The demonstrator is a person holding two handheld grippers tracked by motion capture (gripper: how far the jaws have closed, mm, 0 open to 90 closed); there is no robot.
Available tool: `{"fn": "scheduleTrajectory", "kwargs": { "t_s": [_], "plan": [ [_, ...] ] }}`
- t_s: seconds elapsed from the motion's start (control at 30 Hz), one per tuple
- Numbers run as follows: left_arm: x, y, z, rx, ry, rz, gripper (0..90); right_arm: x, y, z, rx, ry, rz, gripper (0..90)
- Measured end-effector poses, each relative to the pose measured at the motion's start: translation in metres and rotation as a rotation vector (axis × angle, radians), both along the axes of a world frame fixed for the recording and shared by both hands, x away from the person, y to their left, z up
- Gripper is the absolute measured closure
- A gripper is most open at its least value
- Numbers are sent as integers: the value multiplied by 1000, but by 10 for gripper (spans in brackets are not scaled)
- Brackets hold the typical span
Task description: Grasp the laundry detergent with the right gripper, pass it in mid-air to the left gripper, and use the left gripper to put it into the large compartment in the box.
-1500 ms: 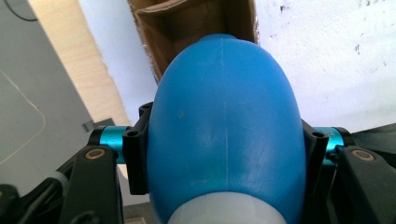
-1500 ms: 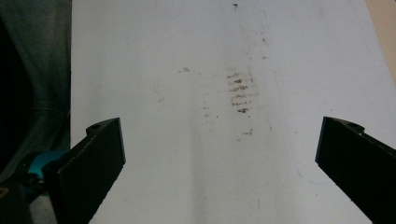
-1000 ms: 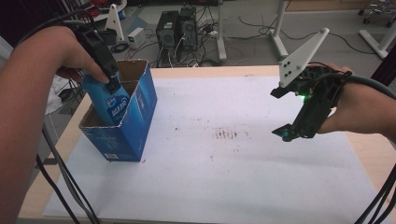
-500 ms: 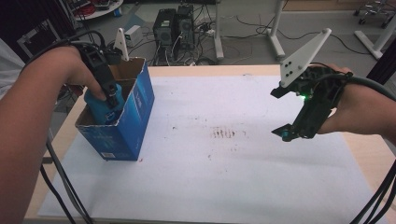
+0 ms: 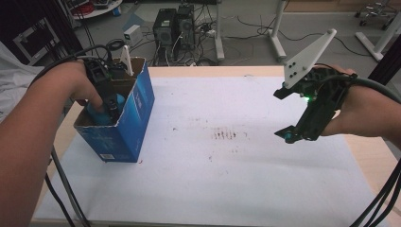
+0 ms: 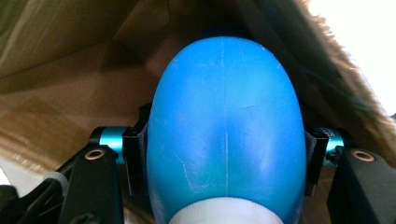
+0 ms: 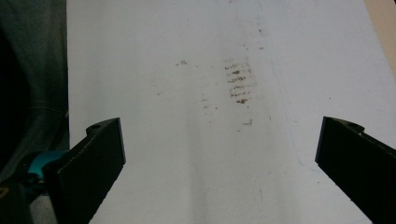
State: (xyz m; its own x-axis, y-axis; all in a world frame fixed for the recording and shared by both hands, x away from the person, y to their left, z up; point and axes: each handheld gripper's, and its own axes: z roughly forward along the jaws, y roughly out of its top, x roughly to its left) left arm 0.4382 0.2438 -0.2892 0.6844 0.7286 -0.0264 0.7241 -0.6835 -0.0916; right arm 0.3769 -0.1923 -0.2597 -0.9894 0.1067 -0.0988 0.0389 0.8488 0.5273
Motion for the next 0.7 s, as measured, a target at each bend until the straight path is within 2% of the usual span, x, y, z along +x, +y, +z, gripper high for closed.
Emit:
{"fn": "scheduleTrajectory", "kwargs": {
  "t_s": [0.1, 0.3, 0.47, 0.7],
  "plan": [
    [0, 2, -1, -19, -10, -14, 381, 0, 0, 0, -1, 1, -4, 6],
    [0, 3, -2, -24, -5, -47, 379, 0, 0, -2, 1, 4, -4, 6],
    [0, 4, -2, -25, -3, -51, 379, 0, 1, -2, 1, 2, -3, 6],
    [1, 3, -2, -50, 22, -68, 371, 0, 2, -2, -1, 1, -3, 6]
  ]
}}
